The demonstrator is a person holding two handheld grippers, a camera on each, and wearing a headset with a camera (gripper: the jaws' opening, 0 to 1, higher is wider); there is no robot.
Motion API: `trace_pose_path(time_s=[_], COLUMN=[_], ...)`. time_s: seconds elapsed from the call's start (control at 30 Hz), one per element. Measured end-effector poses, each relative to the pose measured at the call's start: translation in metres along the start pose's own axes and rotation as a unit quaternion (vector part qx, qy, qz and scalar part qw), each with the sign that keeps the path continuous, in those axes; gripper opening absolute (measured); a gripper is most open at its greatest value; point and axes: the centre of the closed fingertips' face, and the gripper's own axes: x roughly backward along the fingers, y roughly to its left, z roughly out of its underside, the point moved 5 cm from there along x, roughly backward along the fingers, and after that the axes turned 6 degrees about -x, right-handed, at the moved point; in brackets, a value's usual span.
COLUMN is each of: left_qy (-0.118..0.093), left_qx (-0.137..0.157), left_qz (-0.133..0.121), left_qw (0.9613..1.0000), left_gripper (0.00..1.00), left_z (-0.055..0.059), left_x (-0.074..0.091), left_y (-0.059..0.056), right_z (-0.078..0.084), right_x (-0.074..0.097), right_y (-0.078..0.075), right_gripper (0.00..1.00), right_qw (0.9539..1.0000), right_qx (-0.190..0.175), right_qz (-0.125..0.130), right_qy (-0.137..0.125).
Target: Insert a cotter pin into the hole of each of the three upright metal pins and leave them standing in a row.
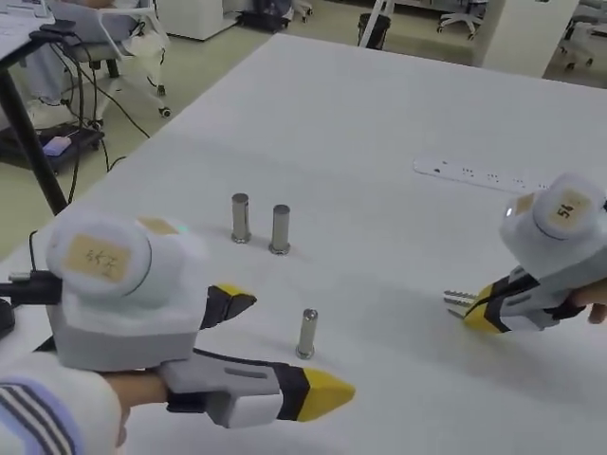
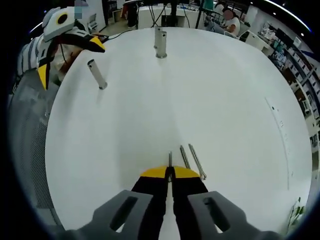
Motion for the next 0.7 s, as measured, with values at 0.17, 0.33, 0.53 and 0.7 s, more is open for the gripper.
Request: trace_pose_path(time_s=[0.17,0.33,0.53,0.7], left_qy=[-0.002,-0.005,-0.003,-0.006], left_qx=[0.001,0.001,-0.003,-0.006], left_qz=[-0.003,-0.004,-0.006,-0.008], left_qw=[1.0,1.0,1.0,0.9999], left_gripper=[0.82,0.81,0.8,0.79], left_z=[0.0,-0.004,-0.008,-0.013], left_x=[0.002,0.005,0.008,0.008], left_y=[0.0,-0.002,-0.002,-0.002], right_z=[0.0,0.001,-0.001,-0.005], right_x=[0.0,0.001,0.013,0.024], right_y=[0.001,0.006,0.008,0.014], right_gripper=[0.02,0.02,0.01,0.01], right_qw=[1.0,1.0,0.9999,0.9995], right_qx=[0.005,-0.004,-0.001,0.017], right_qz=[0.002,-0.006,-0.003,0.007], right_qy=[0.0,0.004,-0.013,-0.027])
